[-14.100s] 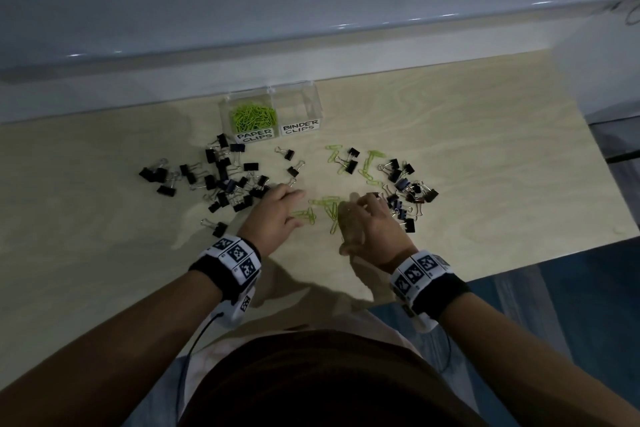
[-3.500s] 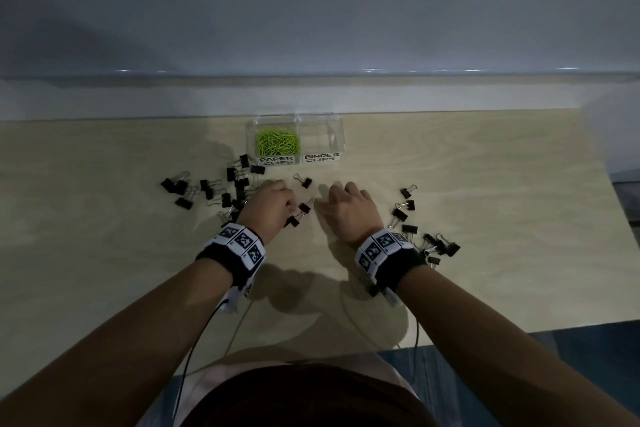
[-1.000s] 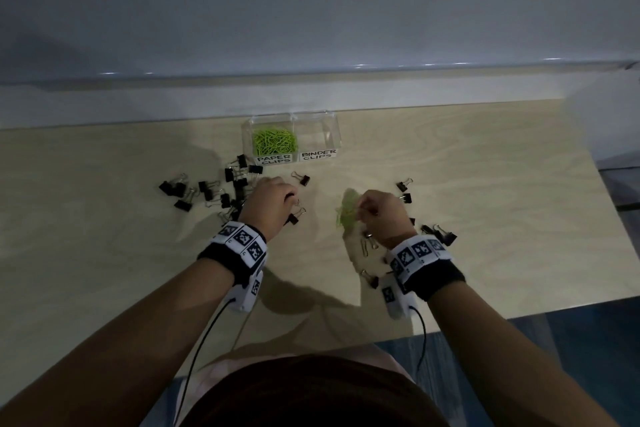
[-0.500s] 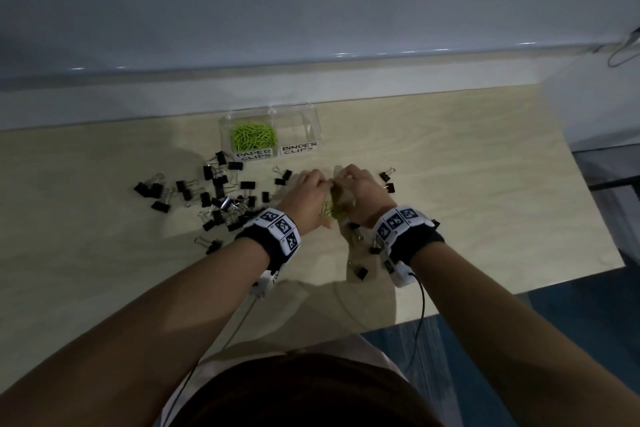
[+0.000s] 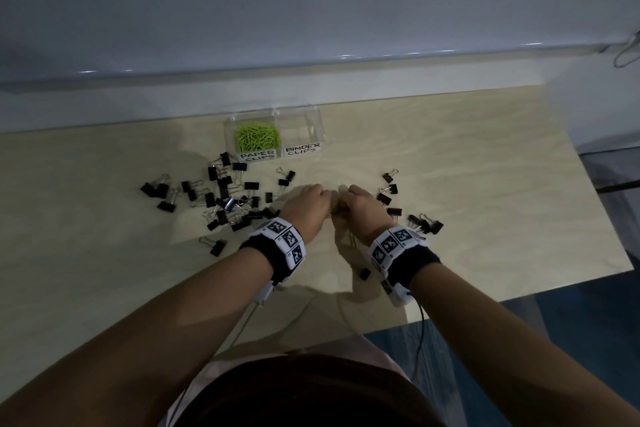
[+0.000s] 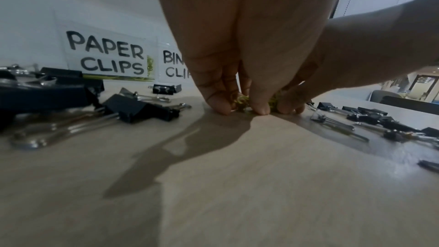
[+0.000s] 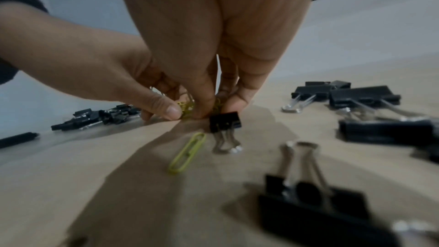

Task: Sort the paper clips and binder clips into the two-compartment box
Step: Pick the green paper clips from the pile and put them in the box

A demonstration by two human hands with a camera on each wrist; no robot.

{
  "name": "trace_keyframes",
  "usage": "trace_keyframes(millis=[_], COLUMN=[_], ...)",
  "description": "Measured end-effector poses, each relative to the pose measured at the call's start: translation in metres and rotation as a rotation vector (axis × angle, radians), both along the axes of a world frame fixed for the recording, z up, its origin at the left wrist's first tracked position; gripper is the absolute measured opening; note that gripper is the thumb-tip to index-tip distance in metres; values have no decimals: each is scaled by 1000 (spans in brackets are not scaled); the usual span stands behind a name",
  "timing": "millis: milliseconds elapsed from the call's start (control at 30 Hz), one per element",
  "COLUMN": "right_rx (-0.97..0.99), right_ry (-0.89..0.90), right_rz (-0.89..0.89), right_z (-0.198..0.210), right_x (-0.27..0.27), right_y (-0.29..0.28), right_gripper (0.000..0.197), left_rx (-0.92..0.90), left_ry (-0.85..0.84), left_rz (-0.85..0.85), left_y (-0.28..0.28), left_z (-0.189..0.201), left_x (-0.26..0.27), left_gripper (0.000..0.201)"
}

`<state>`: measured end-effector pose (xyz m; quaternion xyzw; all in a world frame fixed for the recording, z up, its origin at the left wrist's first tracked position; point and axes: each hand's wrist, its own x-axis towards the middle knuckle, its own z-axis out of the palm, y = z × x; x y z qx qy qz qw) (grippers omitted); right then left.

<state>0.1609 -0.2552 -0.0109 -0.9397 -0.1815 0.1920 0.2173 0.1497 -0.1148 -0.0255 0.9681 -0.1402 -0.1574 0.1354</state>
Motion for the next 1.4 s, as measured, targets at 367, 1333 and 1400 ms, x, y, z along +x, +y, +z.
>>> trace_keyframes(millis=[367, 1333, 1400], right_rx=[51, -115, -84], right_ry=[116, 196, 200], right_rz=[-129, -192, -293], right_z=[7, 36, 22], right_x=[21, -14, -36], right_y=[-12, -21, -26], right_gripper=[4, 8, 10], left_rx=[-127, -228, -216], left_ry=[100, 134, 141], left_rz=[64, 46, 45], left_y=[26, -1, -14], left_z=[9, 18, 4], left_x=[-11, 12, 8], left_gripper=[9, 17, 21])
